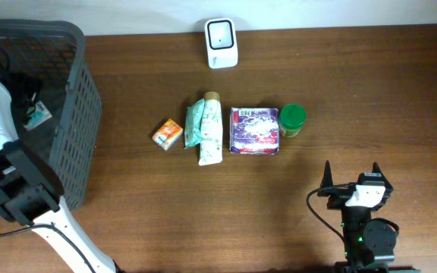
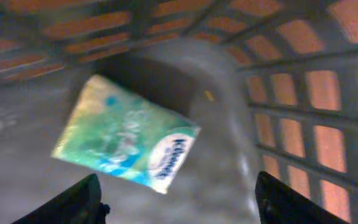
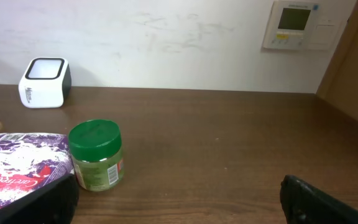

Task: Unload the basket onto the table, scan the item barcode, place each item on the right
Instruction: 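Return the left gripper into the basket over the green tissue pack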

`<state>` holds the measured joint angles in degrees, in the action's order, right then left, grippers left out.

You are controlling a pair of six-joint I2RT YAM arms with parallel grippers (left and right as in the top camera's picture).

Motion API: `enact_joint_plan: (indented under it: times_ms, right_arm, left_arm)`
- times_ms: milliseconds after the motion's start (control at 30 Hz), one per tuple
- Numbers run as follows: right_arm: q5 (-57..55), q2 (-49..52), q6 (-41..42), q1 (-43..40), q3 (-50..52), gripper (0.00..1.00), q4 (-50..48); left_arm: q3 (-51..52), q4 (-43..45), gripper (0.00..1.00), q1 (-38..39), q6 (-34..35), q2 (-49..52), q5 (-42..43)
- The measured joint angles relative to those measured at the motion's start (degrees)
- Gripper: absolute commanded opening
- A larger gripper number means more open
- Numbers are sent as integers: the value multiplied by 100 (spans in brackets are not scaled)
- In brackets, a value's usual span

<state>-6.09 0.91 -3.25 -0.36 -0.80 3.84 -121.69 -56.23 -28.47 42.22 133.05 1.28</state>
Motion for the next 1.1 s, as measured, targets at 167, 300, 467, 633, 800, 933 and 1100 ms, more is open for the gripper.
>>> enact_joint_plan:
  times_ms: [167,300,467,633,800,933,1100]
  right_arm:
    - [0,0,2,0,0,99,0]
    - [0,0,2,0,0,99,0]
    - [0,0,2,0,0,98,0]
    - [0,0,4,0,0,98,0]
    - [0,0,0,0,0,98,0]
    - [0,0,2,0,0,98,0]
    - [0,0,0,0,0,98,0]
  left_arm:
    - [0,-240,77,20,103,-13,-308]
    - [0,-280,79,267,131,-52,-549]
    - [7,-643,78,1296,-238,-83,-2494]
    - [186,-330,82,1458,-1425,-83,-3668]
    - [415,39,84,1145,-2826,-83,-3740]
    - [422,369,86,1012,-3965,-83,-2874]
    - [422,708,84,1001,-4889,153,-2632]
